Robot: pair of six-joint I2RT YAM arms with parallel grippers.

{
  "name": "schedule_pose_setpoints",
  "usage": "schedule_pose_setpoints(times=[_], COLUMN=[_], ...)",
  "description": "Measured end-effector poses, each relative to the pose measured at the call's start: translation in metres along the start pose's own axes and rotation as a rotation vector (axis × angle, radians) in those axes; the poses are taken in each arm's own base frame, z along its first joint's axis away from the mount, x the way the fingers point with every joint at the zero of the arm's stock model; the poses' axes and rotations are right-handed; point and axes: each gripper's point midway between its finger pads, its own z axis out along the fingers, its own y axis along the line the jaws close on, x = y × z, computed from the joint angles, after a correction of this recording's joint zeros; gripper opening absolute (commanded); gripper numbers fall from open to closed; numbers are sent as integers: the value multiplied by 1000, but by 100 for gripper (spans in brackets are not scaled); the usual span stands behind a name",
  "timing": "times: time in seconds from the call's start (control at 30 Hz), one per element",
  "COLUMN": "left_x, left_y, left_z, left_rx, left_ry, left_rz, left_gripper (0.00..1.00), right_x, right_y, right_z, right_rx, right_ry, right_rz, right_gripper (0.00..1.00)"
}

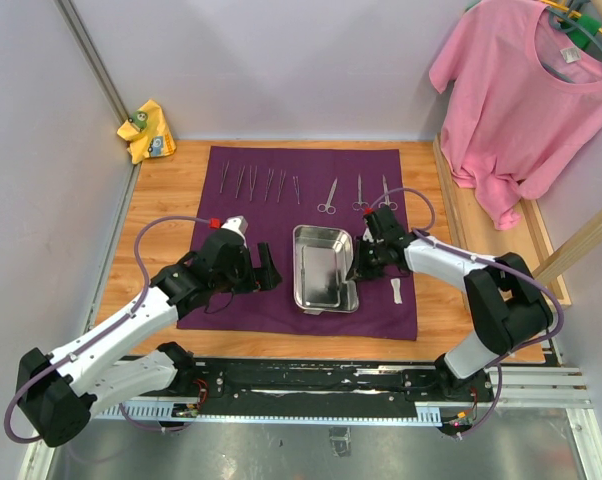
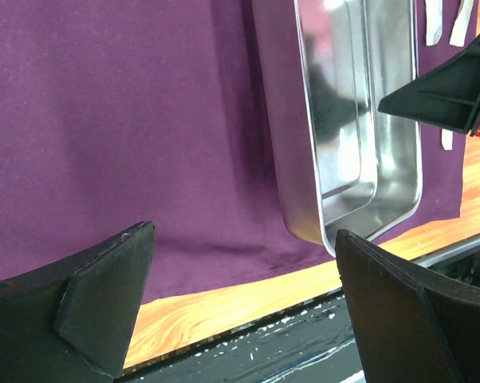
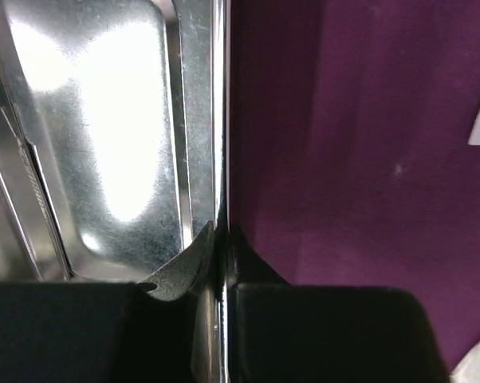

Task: Open and lay out the surgical kit
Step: Adjust the container in the surgical kit.

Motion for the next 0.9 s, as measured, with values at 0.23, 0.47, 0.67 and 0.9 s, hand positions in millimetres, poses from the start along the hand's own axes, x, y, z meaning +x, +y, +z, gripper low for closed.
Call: schedule_pose_setpoints(times=[0.23, 0.47, 0.67, 0.9], left_x=[1, 2, 2, 3], left_y=[1, 2, 2, 2], left_z=[2, 3, 3, 5], left_rx=[-6, -10, -10, -16], left_ry=[8, 12, 12, 20], left_rz=[1, 5, 5, 6], left_gripper=[99, 99, 99, 99], right_x=[2, 3, -3, -1], right_y=[-1, 8, 15, 14], right_z=[2, 0, -9, -12], right_rx=[-5, -55, -85, -95], right_ry=[-7, -11, -44, -54], right_rz=[5, 26, 23, 28], right_gripper=[1, 1, 1, 1])
